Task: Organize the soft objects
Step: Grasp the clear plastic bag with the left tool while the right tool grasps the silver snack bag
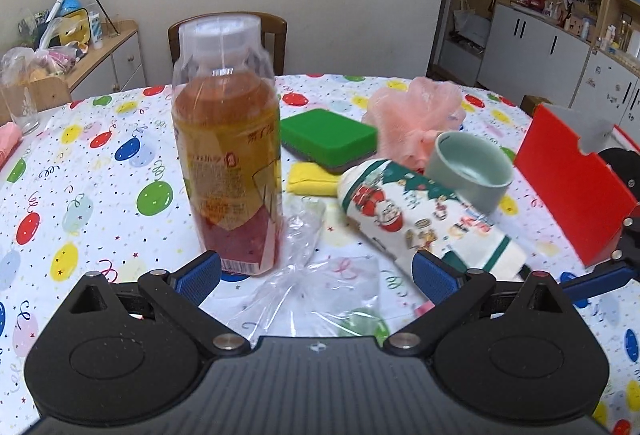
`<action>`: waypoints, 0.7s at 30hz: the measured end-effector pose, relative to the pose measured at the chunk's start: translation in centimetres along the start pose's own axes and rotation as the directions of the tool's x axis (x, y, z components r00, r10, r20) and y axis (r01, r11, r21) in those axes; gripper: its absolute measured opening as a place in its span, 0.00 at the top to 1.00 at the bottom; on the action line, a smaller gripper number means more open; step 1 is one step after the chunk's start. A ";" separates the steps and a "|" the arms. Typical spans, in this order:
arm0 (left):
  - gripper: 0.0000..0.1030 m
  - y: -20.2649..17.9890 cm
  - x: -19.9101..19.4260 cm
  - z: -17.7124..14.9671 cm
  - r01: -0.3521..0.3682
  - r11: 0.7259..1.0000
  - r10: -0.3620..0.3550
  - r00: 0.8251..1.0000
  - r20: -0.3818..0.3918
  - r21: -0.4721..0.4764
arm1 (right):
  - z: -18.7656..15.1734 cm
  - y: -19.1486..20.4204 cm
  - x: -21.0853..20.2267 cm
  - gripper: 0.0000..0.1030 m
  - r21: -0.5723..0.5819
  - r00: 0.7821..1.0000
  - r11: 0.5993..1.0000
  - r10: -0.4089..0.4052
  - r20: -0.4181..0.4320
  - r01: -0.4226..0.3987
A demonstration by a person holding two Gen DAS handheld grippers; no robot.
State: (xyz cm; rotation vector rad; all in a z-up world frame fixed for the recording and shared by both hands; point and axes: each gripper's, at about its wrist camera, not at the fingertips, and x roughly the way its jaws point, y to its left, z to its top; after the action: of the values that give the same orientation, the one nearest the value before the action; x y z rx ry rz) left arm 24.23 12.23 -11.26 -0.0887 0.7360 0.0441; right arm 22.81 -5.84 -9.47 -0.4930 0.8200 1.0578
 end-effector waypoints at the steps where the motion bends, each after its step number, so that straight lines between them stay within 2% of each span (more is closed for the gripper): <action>1: 0.01 0.2 0.4 -0.2 -0.003 1.000 0.003 1.000 -0.003 0.000 | 0.0 0.0 0.6 0.04 -0.009 1.000 1.000 0.002 -0.011 -0.002; 5: 0.01 0.7 1.8 -0.7 -0.001 1.000 0.000 1.000 -0.029 -0.010 | 0.0 -0.1 2.2 0.06 -0.040 0.999 0.999 -0.014 -0.043 0.013; 16: 0.01 1.6 5.0 -0.9 0.011 0.999 -0.013 0.998 -0.059 -0.038 | -0.6 -1.3 4.8 0.07 -0.026 0.992 0.999 -0.025 -0.124 0.022; 21: 0.02 1.9 6.7 -1.1 0.013 0.998 -0.019 0.996 -0.088 -0.067 | -0.7 -1.3 5.2 0.12 -0.026 0.991 0.999 -0.035 -0.133 0.032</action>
State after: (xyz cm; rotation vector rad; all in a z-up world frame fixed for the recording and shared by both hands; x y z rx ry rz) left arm 28.30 14.08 -16.69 -0.1609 0.8230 0.0496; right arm 25.03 -3.91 -14.03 -0.6000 0.9149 1.0128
